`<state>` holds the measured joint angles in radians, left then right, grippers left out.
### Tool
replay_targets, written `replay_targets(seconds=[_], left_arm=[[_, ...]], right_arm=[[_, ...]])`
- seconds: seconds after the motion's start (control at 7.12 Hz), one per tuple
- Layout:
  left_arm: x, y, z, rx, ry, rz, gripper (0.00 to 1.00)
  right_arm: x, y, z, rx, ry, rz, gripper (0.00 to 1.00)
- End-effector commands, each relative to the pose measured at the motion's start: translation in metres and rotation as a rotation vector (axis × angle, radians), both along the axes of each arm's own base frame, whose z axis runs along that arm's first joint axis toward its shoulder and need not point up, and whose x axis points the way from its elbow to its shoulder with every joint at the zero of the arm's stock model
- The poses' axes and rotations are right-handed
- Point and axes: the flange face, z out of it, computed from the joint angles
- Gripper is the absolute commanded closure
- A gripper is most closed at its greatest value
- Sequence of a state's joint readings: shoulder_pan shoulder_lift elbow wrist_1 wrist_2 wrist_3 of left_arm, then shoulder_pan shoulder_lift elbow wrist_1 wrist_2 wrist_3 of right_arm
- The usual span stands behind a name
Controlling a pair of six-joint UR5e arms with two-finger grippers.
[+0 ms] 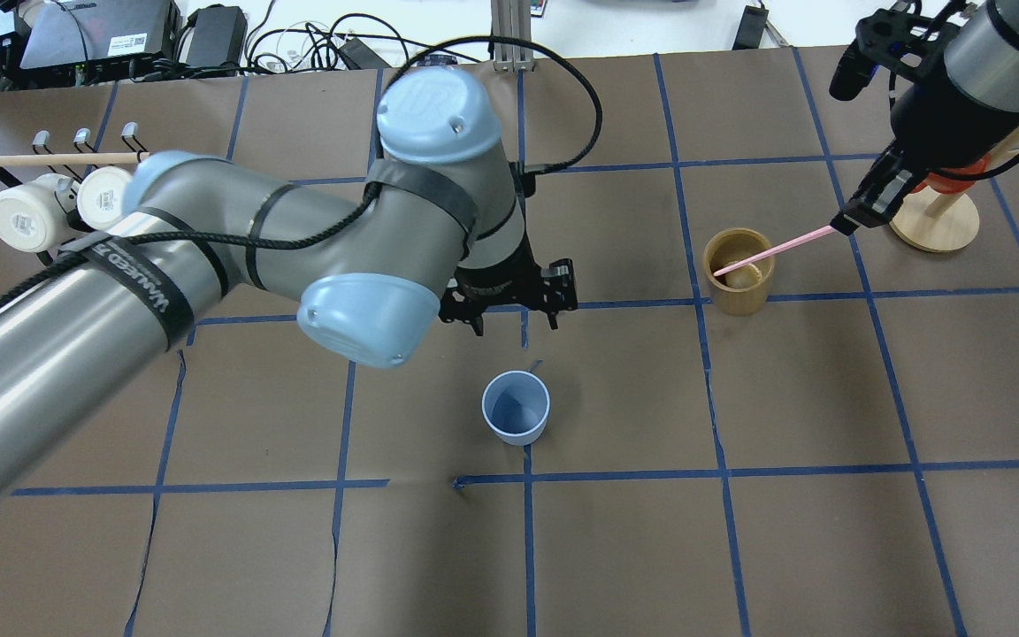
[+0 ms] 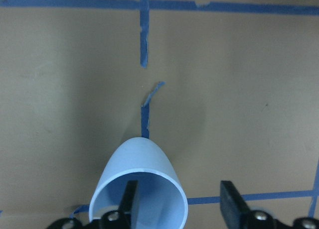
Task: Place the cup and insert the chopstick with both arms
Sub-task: 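Release the light blue cup and raise the left gripper away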
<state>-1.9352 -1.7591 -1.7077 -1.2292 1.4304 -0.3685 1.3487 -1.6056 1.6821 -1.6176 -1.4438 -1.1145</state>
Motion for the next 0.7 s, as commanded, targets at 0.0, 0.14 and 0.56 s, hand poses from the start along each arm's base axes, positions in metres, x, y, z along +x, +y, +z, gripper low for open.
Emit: replay_targets(seconds=[0.0,0.14,0.56], left_arm=[[0.044,-0.006,0.061,-0.046,-0.005,-0.026,0.00],[0.063,0.012,0.094,-0.047,-0.090,-0.061,0.00],[0.157,0.008,0.150,-0.061,-0.111,-0.007,0.00]], right_arm=[[0.001,0.001,0.011,0.001,0.054,0.006,1.00],[-0.001,-0.006,0.027,-0.021,0.080,0.006,1.00],[0.010,-0.004,0.050,0.010,0.066,-0.080,1.00]])
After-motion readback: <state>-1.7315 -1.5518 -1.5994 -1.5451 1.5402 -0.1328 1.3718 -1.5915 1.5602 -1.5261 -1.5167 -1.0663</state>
